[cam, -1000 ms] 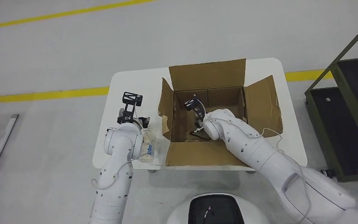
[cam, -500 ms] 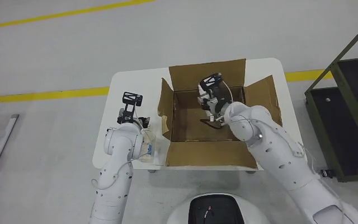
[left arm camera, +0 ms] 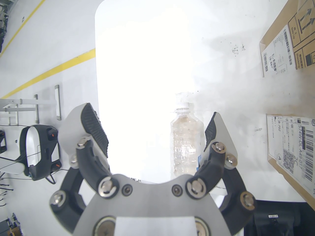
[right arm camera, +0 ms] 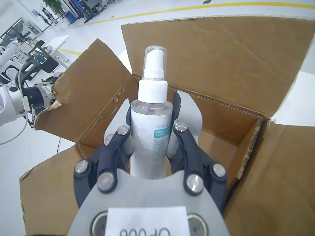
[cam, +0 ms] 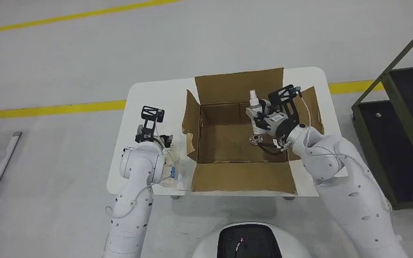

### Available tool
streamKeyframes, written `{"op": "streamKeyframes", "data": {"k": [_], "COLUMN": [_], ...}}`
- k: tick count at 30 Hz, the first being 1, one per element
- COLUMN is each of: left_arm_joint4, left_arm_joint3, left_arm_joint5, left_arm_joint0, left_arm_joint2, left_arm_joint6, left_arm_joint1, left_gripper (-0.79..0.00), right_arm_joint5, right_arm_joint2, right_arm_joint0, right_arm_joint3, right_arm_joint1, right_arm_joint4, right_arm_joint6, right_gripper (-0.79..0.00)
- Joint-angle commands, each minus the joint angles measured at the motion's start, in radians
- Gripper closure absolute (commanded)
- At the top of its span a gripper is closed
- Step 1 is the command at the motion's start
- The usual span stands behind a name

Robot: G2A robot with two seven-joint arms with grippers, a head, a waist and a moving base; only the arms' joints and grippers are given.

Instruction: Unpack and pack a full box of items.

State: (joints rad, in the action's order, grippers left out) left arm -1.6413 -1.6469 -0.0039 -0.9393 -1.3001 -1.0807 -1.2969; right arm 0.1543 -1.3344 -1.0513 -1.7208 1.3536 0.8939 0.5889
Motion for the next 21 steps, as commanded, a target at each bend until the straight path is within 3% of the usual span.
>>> {"op": "streamKeyframes", "data": {"k": [1,10,14,21], "left_arm_joint4": [0.0,0.0,0.0,0.0], "left_arm_joint3": [0.0,0.0,0.0,0.0], "left_arm_joint5": [0.0,0.0,0.0,0.0], "left_arm_joint0": [0.0,0.0,0.0,0.0], "left_arm_joint2": [0.0,0.0,0.0,0.0], "left_arm_joint6": [0.0,0.0,0.0,0.0], "left_arm_joint1": [0.0,0.0,0.0,0.0], "left_gripper": [-0.785,-0.785,-0.785,-0.785], "right_arm_joint5": [0.0,0.055,0.053,-0.026], "right_arm_joint2": [0.0,-0.067,-0.19,-0.436], "right_arm_joint0": [0.0,-0.049,-0.107,-0.257], "right_arm_joint3": [0.0,-0.06,-0.143,-0.319], "right_arm_joint1": [0.0,-0.007,-0.022,-0.055], "right_arm_joint4": [0.0,-0.091,-0.107,0.099], "right_arm_joint6": [0.0,-0.134,-0.153,-0.044], "right_gripper": [0.0,0.0,0.0,0.0]}}
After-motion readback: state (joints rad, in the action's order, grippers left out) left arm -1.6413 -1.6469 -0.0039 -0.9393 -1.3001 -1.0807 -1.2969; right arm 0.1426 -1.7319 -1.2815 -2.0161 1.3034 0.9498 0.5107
